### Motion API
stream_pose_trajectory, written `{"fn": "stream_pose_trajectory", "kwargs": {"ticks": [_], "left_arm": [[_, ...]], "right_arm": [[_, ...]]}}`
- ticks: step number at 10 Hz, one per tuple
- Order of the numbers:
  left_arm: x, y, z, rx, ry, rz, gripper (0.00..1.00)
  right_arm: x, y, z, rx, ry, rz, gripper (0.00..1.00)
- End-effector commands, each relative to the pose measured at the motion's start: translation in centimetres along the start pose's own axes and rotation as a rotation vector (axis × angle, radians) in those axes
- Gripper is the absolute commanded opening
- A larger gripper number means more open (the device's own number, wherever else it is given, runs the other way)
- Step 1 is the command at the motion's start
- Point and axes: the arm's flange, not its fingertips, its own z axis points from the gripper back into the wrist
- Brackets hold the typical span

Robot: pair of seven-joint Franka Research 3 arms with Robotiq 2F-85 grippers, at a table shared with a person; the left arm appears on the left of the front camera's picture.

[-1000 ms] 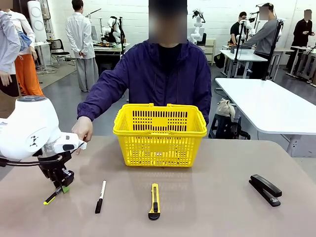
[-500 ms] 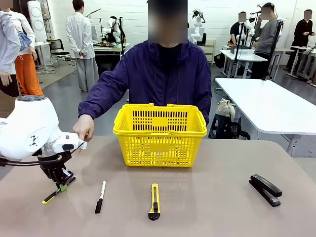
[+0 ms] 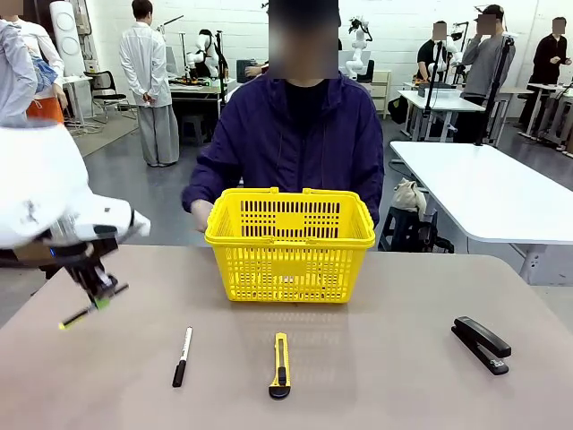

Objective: Place the items the person wants into the basket.
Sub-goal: Pick up the item the person points to and place it in the Market Basket.

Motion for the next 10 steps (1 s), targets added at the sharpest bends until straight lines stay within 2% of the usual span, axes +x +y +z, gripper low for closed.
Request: {"fn": "stream_pose_trajectory", "kwargs": {"ticks": [1,3,5,10], "left_arm": [[1.1,1.5,7.0,0.019,-0.031,-0.024,0.00],[2.1,2.1,11.9,0.011,-0.034,-0.025,0.00],[2.4,2.0,15.0,0.010,-0.055,-0.034,0.00],[1.9,1.9,15.1,0.031,-0.059,-0.008,0.00]], "right_arm": [[0.3,-0.1,0.1,0.013,-0.034,0.013,1.00],[0.3,-0.1,0.1,0.013,-0.034,0.013,1.00],[0.3,-0.1,0.1,0.013,-0.034,0.013,1.00],[0.3,-0.1,0.1,0.013,-0.034,0.013,1.00]]}}
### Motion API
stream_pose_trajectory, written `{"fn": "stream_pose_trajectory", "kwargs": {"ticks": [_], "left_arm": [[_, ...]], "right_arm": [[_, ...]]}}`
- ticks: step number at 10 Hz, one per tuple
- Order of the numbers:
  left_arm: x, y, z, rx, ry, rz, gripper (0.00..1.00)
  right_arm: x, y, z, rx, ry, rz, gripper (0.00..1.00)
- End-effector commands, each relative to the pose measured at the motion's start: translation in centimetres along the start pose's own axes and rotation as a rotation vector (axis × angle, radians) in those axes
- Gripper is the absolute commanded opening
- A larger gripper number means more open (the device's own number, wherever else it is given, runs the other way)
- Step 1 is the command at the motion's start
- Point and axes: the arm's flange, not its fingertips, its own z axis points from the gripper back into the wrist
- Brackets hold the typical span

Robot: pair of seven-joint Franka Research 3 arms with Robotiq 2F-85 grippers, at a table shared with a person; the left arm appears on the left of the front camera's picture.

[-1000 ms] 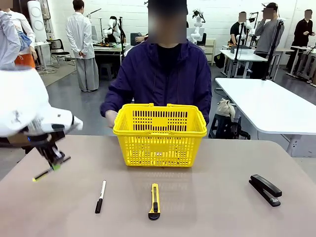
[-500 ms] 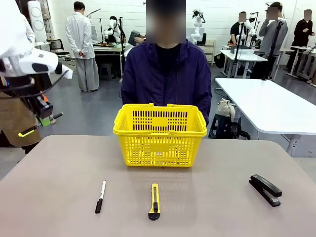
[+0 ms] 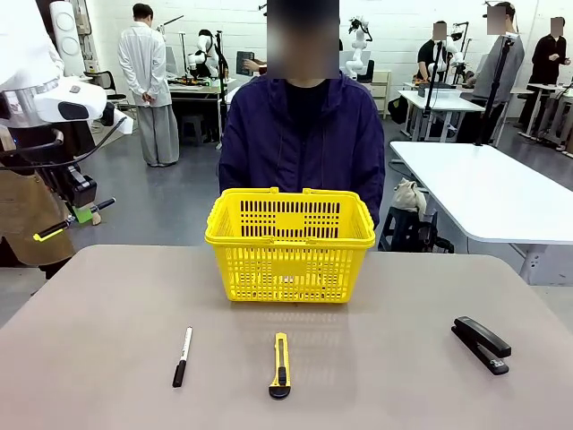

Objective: Place the items the person wants into the basket.
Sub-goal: Pick up the item the person points to and place it in the Market Basket.

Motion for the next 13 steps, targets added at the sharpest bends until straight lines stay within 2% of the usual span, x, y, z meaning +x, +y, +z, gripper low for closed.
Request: {"fn": "stream_pose_trajectory", "kwargs": {"ticks": [1,3,4,5,7,8,10,13], "left_arm": [[-0.1,0.1,-0.3,0.004,-0.004,0.002,0.00],[-0.1,0.1,-0.3,0.004,-0.004,0.002,0.00],[0.0,0.0,0.0,0.000,0.000,0.000,0.11],[3.6,0.2,0.9,0.016,-0.015,-0.089,0.11],[10.0,-3.3,2.8,0.091,-0.032,-0.210,0.11],[14.0,-4.5,3.1,0.078,-0.022,-0.296,0.11],[21.7,-7.8,2.0,0.039,0.005,-0.445,0.11],[28.6,-12.9,-1.5,-0.030,-0.032,-0.569,0.11]], "right_arm": [[0.4,-0.1,0.0,0.016,-0.034,0.015,1.00],[0.4,-0.1,0.0,0.016,-0.034,0.015,1.00],[0.4,-0.1,0.0,0.016,-0.034,0.015,1.00],[0.4,-0.1,0.0,0.016,-0.034,0.015,1.00],[0.4,-0.1,0.0,0.016,-0.034,0.015,1.00],[0.4,-0.1,0.0,0.016,-0.034,0.015,1.00],[0.4,-0.1,0.0,0.016,-0.034,0.015,1.00],[0.4,-0.1,0.0,0.016,-0.034,0.015,1.00]]}}
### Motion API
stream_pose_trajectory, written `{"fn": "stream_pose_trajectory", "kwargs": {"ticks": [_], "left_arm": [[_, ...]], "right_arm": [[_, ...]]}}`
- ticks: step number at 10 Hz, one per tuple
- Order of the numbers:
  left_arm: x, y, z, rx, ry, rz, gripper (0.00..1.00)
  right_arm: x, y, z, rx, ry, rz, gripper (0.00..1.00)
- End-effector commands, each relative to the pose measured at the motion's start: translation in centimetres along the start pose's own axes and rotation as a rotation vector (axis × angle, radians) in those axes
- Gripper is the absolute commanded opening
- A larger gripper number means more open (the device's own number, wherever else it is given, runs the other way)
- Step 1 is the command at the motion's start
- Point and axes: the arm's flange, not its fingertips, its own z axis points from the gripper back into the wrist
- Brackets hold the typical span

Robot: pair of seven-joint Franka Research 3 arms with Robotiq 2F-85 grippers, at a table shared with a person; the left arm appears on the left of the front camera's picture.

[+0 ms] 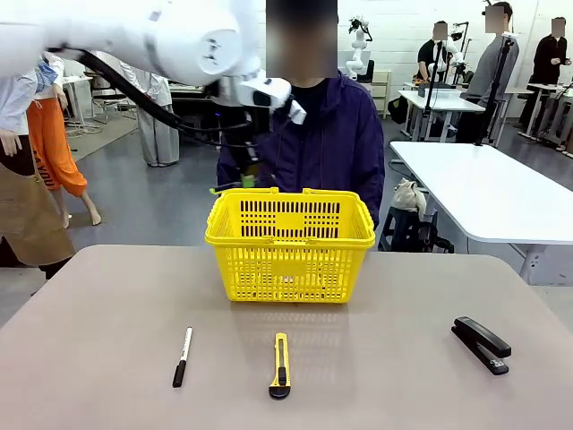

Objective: Place the items the person wants into the basket.
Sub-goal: Pick up the item the person points to and place it in the Market Basket.

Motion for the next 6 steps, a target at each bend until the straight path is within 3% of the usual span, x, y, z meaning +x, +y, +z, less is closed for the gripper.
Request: {"fn": "stream_pose_trajectory", "kwargs": {"ticks": [1,4,6], "left_arm": [[3.0,0.9,-0.8,-0.037,0.016,-0.082,0.11],[3.9,-0.3,-3.7,-0.065,0.007,-0.133,0.11],[4.0,-1.3,-3.5,-0.059,-0.006,-0.079,0.11]], "right_arm": [[0.2,-0.2,0.0,0.016,-0.036,0.014,1.00],[0.2,-0.2,0.0,0.016,-0.036,0.014,1.00],[0.2,-0.2,0.0,0.016,-0.036,0.014,1.00]]}}
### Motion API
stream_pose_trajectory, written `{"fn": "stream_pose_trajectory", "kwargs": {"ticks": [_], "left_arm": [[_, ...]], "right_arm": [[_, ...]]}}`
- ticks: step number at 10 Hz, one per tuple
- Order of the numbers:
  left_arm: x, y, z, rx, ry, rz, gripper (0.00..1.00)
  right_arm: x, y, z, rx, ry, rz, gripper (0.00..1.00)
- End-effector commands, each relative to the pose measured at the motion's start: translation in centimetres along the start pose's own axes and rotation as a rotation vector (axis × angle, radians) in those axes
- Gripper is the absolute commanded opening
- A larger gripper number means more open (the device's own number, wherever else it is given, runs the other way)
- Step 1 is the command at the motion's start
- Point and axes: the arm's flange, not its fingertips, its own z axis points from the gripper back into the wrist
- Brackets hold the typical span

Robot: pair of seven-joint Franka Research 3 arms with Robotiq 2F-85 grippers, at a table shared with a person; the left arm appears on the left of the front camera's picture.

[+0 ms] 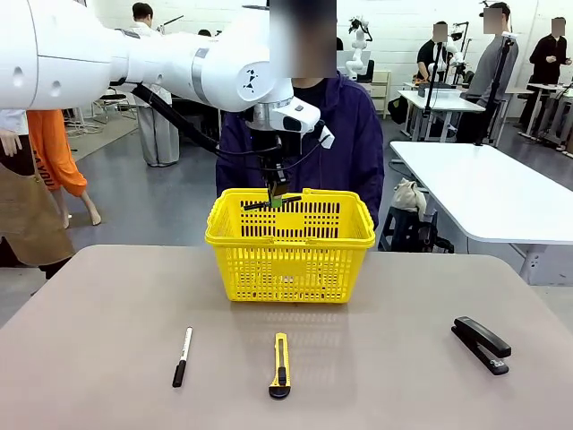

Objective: Place the items the person wants into the basket.
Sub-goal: Pick up the item the person points to and place it in the Market Basket.

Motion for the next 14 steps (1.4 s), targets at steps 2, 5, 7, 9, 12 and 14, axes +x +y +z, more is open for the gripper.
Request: {"fn": "stream_pose_trajectory", "kwargs": {"ticks": [2,5,7,9,12,14], "left_arm": [[-0.1,0.0,0.8,0.010,-0.006,0.014,0.11],[-0.1,0.0,0.4,0.005,-0.004,0.002,0.11],[0.1,0.4,-1.9,0.004,0.023,-0.014,0.11],[0.8,0.7,-4.9,0.018,0.079,-0.047,0.11],[1.3,0.9,-7.8,0.016,0.108,-0.056,0.11],[1.4,0.8,-8.5,0.011,0.098,-0.056,0.11]], "right_arm": [[0.2,-0.2,0.0,0.016,-0.036,0.013,1.00],[0.2,-0.2,0.0,0.016,-0.036,0.013,1.00],[0.2,-0.2,0.0,0.016,-0.036,0.013,1.00],[0.2,-0.2,0.0,0.016,-0.036,0.013,1.00],[0.2,-0.2,0.0,0.016,-0.036,0.013,1.00],[0.2,-0.2,0.0,0.016,-0.036,0.013,1.00]]}}
